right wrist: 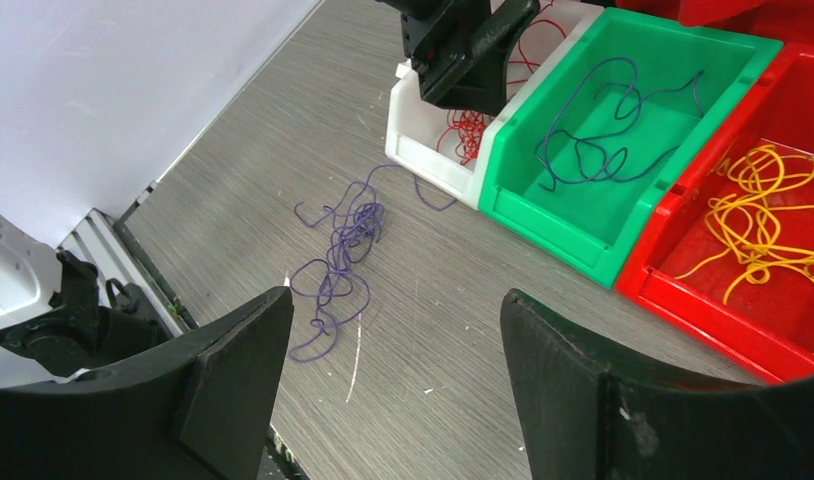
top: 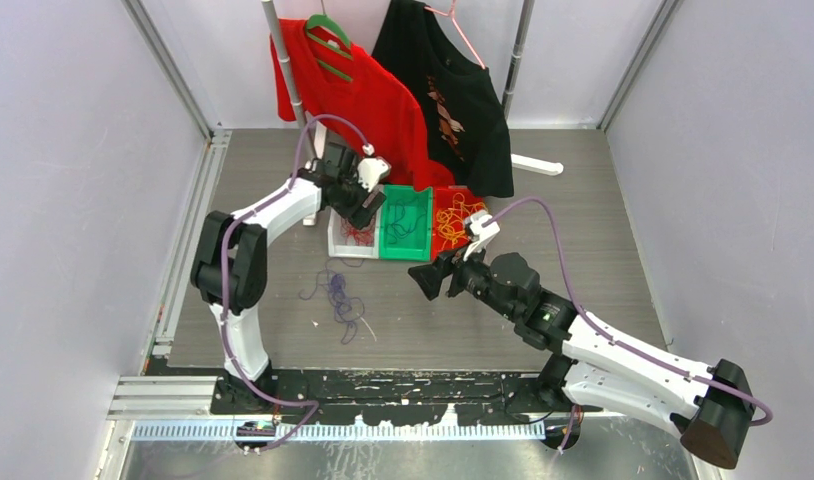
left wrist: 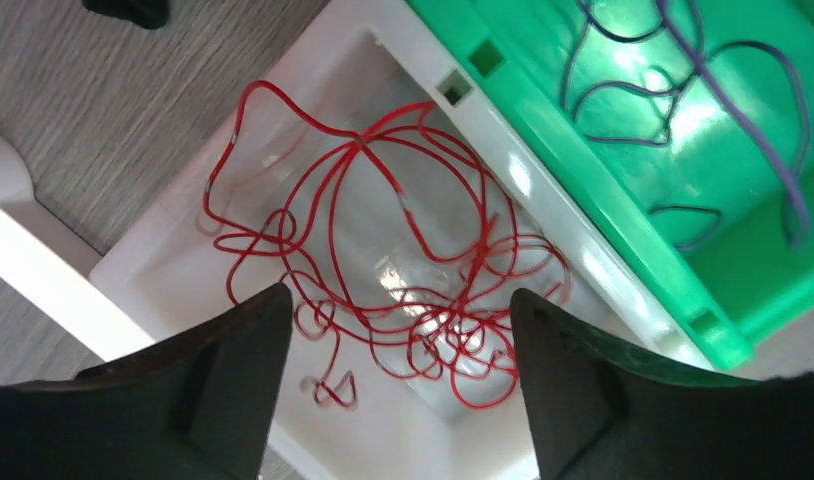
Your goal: Untangle the cables
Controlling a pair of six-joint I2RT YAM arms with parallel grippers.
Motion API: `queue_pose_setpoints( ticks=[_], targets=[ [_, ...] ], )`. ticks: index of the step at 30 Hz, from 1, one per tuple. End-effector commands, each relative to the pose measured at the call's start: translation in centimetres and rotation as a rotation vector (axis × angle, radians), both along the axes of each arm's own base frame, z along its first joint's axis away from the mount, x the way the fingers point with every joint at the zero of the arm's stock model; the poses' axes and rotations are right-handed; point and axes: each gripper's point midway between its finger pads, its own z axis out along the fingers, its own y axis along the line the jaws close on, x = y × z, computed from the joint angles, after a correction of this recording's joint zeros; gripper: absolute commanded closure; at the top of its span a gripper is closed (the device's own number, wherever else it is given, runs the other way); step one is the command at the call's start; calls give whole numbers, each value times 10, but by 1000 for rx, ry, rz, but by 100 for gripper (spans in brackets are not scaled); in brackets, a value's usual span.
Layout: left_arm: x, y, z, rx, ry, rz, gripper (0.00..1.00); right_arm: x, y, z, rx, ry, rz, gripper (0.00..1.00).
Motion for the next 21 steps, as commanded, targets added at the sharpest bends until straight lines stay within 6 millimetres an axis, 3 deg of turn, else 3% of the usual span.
queue_pose_setpoints(
  ticks=[1, 3, 5, 10, 16, 21],
  targets=[
    [-10, -5, 70, -86, -81, -42, 14, 0, 8, 36, 80, -20, 30, 19],
    [-23, -2, 89, -105, -64, -57, 3, 1, 9, 37, 70, -19, 31, 17],
    [-38, 2, 105, -121, -38, -73, 0, 3, 9, 37, 59, -13, 20, 14],
    [-73, 9, 126, -156, 13, -133, 1, 8, 10, 39, 18, 10, 5, 0],
    [-152, 22, 95, -160, 223, -310, 1, 9, 13, 30, -40, 79, 4, 0],
    [-186, 35, 45, -132, 314, -322, 16, 11, 20, 8, -40, 83, 21, 0]
  ],
)
